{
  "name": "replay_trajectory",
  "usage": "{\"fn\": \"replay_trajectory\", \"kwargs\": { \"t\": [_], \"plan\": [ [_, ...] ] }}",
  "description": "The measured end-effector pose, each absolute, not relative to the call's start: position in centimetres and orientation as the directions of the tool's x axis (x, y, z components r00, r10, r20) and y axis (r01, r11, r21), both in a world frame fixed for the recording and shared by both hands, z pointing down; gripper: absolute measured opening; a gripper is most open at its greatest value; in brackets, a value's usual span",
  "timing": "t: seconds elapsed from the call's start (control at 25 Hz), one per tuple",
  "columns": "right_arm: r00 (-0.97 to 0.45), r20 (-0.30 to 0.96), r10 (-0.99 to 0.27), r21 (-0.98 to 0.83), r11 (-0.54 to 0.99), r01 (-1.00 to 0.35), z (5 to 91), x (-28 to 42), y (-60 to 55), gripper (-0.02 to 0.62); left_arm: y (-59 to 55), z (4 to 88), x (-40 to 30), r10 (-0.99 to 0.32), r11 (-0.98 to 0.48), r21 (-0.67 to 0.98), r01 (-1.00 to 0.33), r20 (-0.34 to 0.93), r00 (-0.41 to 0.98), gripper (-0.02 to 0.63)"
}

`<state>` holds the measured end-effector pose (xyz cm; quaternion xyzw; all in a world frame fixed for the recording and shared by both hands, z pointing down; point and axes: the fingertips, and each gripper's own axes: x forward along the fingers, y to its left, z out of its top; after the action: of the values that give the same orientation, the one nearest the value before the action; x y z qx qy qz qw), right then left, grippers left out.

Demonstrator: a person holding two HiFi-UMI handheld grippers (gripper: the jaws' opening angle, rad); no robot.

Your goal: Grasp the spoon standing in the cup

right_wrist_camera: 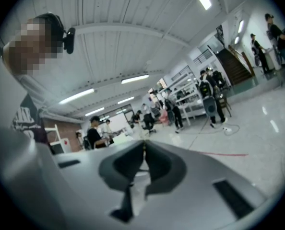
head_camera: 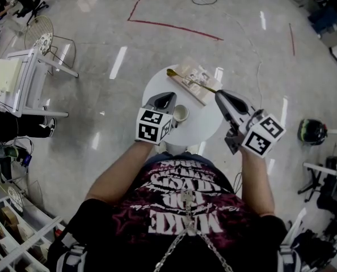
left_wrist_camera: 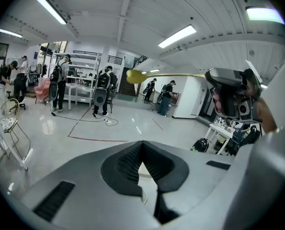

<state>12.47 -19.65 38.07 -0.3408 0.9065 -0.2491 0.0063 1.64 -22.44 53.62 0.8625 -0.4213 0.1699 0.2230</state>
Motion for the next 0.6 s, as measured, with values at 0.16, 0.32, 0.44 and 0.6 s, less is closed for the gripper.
{"fn": "replay_trajectory", "kwargs": {
  "t": [0.16,0.32,0.44,0.6],
  "plan": [
    [-0.767,0.153,-0.623,-0.437,0.654,-0.618,37.1,11.2,-20.6,0.035,-23.8,51.4,1.8,-0.668,-0.551,0.227,-0.803,0.457,0.588,0.025],
    [-0.765,0.165,-0.623,-0.404,0.665,-0.629,37.0,10.4,-21.4,0.035,-24.6,50.6,1.8,-0.678,-0.543,0.225,-0.809,0.451,0.580,0.025],
    [-0.771,0.162,-0.616,-0.412,0.668,-0.620,37.0,10.1,-21.6,0.035,-24.9,50.2,2.0,-0.684,-0.537,0.227,-0.812,0.446,0.577,0.025],
    [-0.773,0.164,-0.613,-0.409,0.671,-0.618,37.4,9.7,-22.0,0.035,-25.4,50.3,1.7,-0.692,-0.533,0.212,-0.819,0.447,0.567,0.025]
  ]
}}
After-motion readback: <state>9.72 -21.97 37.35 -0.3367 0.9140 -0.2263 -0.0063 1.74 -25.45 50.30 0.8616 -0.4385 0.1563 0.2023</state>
